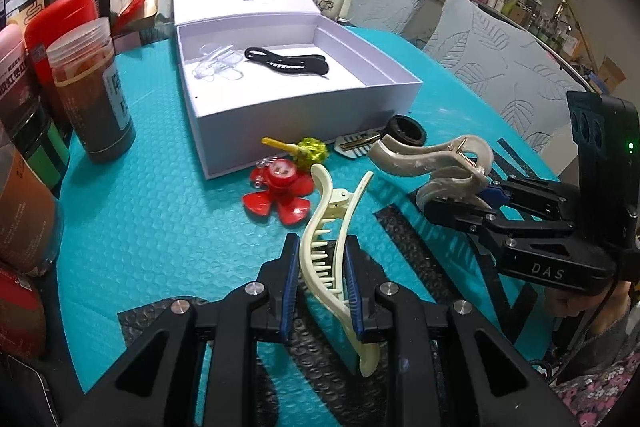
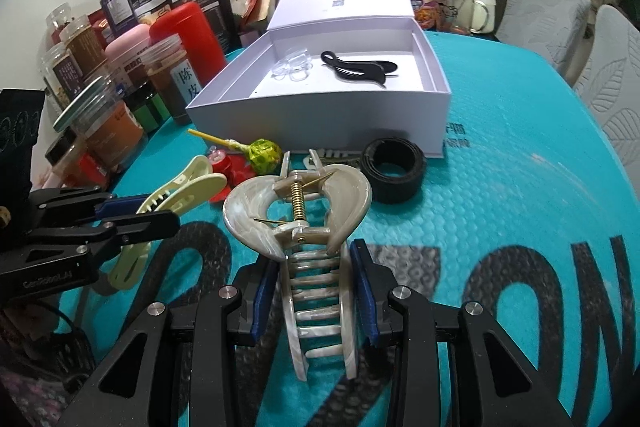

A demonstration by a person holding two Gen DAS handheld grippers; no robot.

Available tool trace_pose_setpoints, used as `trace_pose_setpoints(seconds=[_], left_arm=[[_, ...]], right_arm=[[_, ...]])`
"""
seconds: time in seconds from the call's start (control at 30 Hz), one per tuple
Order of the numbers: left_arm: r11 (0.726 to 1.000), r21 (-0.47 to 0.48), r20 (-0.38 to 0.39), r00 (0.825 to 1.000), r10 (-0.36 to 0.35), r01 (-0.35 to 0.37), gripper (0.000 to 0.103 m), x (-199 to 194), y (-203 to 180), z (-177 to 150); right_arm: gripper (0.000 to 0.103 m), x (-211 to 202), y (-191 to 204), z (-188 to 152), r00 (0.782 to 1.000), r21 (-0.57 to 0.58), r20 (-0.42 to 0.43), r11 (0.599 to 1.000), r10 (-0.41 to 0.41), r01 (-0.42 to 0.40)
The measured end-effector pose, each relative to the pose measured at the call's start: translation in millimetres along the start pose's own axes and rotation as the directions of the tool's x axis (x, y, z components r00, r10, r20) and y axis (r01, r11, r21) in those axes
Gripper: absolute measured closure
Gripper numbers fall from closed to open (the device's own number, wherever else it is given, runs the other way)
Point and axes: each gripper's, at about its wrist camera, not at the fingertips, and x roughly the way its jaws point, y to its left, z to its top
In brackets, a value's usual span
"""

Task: Organize rigid objects
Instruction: 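Grasp the cream long hair clip with the left tool while the right tool holds the beige claw clip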

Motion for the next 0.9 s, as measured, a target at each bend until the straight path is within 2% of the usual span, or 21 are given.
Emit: trace_pose_setpoints(seconds=[0.27, 0.47, 0.9], left_arm=[[1.0, 0.002, 0.052, 0.999, 0.006, -0.006, 0.081, -10.9, -18.5, 4.6], [0.999, -0.014, 0.099, 0.994, 0.038, -0.037, 0.081, -22.9, -26.7, 14.4], [0.997, 0.011, 0.189, 0.98, 0.067, -0.071, 0.081, -52.0, -41.2, 45.2]], right_arm=[[0.067, -22.4, 0.1, -13.6, 1.0, 0.005, 0.019, 1.0, -0.004, 0.004], [0.067, -37.1, -3.8, -18.2, 0.999, 0.012, 0.045, 1.0, 0.0, -0.001], [0.067, -65.0, -3.9, 5.3, 0.994, -0.039, 0.104, 0.999, 0.021, -0.017]])
